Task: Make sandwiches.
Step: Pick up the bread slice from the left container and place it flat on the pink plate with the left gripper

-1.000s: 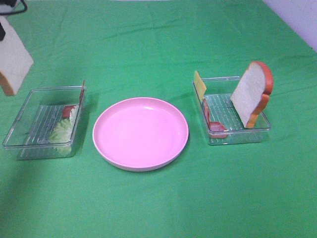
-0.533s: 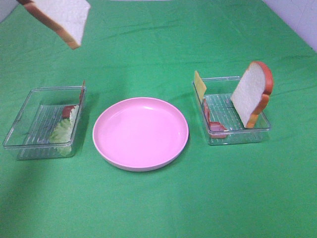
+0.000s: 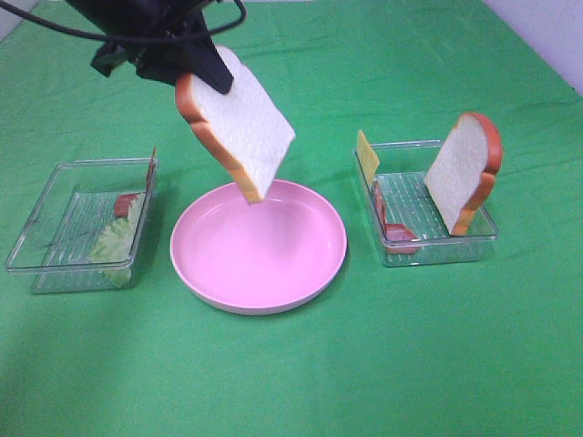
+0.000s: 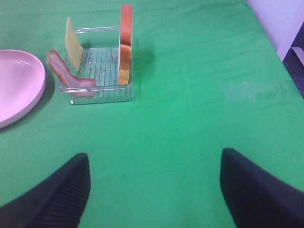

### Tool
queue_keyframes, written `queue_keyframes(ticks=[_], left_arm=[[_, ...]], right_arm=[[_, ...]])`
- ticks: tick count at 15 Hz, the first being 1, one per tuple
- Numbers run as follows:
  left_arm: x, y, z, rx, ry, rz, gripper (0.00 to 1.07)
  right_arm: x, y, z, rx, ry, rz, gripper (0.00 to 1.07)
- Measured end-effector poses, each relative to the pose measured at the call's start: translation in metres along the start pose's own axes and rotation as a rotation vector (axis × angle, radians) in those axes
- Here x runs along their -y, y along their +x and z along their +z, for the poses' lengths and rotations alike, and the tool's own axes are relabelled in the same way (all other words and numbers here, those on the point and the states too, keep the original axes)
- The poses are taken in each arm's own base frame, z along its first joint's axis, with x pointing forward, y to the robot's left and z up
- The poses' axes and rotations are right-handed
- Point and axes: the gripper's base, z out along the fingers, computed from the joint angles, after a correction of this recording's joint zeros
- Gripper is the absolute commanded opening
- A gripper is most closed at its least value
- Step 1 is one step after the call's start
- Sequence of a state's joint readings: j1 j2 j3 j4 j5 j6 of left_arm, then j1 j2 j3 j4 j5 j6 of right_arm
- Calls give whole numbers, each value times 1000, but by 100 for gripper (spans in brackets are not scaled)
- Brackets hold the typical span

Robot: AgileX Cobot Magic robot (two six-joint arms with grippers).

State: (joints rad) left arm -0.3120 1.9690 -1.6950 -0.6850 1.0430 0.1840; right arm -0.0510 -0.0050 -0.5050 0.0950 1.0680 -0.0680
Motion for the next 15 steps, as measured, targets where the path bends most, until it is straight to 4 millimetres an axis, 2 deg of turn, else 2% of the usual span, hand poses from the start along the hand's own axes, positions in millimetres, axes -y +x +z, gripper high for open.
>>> queue_keyframes(ticks=[2, 5, 8, 15], left_arm=[[-15, 4, 40, -74, -13, -61, 0], [-27, 9, 70, -124, -27, -113, 0], [-25, 13, 84, -146, -30, -113, 0], [-18, 13, 95, -111, -36, -97, 3]], right_arm=[[0, 0, 0, 0, 0, 0, 72], [0, 0, 0, 0, 0, 0, 72], [0, 0, 0, 0, 0, 0, 72], [0, 0, 0, 0, 0, 0, 72]])
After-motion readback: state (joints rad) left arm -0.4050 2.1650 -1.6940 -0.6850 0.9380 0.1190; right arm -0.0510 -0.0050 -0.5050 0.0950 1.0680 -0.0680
